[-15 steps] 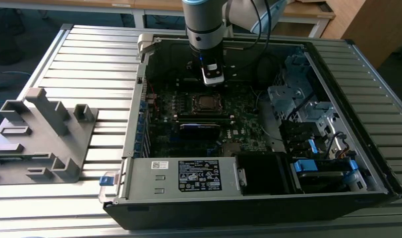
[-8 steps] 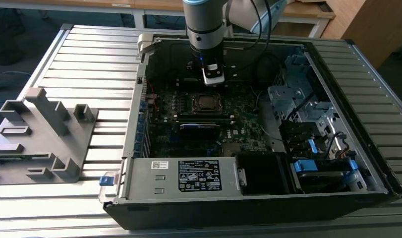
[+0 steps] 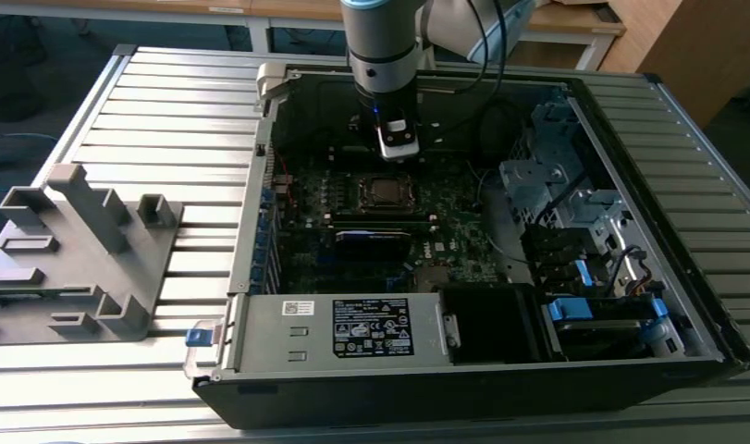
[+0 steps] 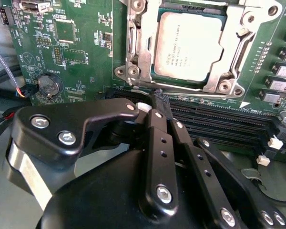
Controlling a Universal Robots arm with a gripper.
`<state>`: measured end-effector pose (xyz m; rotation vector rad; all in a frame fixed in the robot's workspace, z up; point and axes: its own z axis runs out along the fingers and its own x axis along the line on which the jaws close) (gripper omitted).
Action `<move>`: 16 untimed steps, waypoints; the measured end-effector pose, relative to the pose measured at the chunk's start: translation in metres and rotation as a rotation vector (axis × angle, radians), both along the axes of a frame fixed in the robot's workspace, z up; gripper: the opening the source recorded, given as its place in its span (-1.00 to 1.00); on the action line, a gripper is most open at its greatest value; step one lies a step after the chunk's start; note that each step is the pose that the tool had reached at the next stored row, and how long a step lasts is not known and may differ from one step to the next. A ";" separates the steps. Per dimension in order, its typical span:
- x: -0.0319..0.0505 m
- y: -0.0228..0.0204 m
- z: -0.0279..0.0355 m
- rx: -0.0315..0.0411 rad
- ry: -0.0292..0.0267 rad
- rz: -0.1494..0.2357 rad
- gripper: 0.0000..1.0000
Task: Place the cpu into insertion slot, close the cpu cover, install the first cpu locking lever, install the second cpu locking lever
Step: 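Install the first cpu locking lever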
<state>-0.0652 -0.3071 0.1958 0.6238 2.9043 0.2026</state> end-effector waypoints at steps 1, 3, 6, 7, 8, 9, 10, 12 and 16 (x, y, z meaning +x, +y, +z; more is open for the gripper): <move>0.0000 -0.0001 -0.0002 -0.0005 -0.0001 0.000 -0.80; 0.0000 -0.0002 -0.0003 -0.0018 -0.0001 0.000 -0.80; 0.0001 -0.0003 -0.0004 -0.0028 -0.0001 0.000 -0.80; 0.0000 -0.0003 -0.0004 -0.0028 -0.0001 0.000 -0.80; 0.0000 -0.0003 -0.0004 -0.0028 -0.0001 0.000 -0.80; 0.0001 -0.0003 -0.0001 -0.0028 -0.0002 0.000 -0.80; 0.0001 -0.0003 0.0007 -0.0026 -0.0004 0.000 -0.80; 0.0001 -0.0003 0.0025 -0.0027 -0.0002 0.000 -0.80; 0.0001 -0.0002 0.0032 -0.0025 -0.0004 0.000 -0.80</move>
